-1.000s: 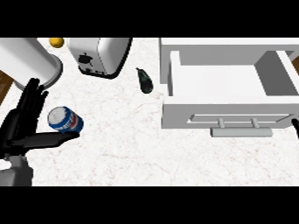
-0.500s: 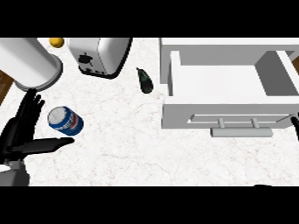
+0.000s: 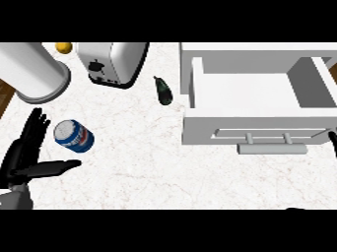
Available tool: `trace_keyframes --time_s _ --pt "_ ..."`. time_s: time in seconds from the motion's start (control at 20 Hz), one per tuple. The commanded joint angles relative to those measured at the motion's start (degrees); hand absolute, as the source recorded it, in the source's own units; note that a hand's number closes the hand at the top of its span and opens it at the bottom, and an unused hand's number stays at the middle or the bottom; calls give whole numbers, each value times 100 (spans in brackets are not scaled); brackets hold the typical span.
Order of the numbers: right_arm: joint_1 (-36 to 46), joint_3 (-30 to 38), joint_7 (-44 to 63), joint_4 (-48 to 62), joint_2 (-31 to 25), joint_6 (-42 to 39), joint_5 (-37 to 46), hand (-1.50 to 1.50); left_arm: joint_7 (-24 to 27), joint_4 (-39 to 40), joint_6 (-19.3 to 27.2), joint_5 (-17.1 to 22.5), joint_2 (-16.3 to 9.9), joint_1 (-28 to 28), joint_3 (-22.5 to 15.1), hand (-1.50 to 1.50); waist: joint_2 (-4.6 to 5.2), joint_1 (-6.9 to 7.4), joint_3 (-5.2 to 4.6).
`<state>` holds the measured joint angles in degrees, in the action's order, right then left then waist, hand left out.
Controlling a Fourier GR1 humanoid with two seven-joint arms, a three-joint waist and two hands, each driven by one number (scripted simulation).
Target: Pick up the can, place it into the drawer and close the drawer
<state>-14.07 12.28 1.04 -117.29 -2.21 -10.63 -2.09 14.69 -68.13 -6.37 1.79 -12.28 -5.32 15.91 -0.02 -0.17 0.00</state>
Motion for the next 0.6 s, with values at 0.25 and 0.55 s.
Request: trace_keyframes --time_s 0.25,0.55 --pt "-57 -87 258 -268 125 20 52 -150 355 971 -200 165 -344 -289 254 -150 -1 -6 -1" --pt "7 -97 -78 7 214 117 217 -150 1189 2241 -78 48 -227 -632 228 -150 5 -12 -2"
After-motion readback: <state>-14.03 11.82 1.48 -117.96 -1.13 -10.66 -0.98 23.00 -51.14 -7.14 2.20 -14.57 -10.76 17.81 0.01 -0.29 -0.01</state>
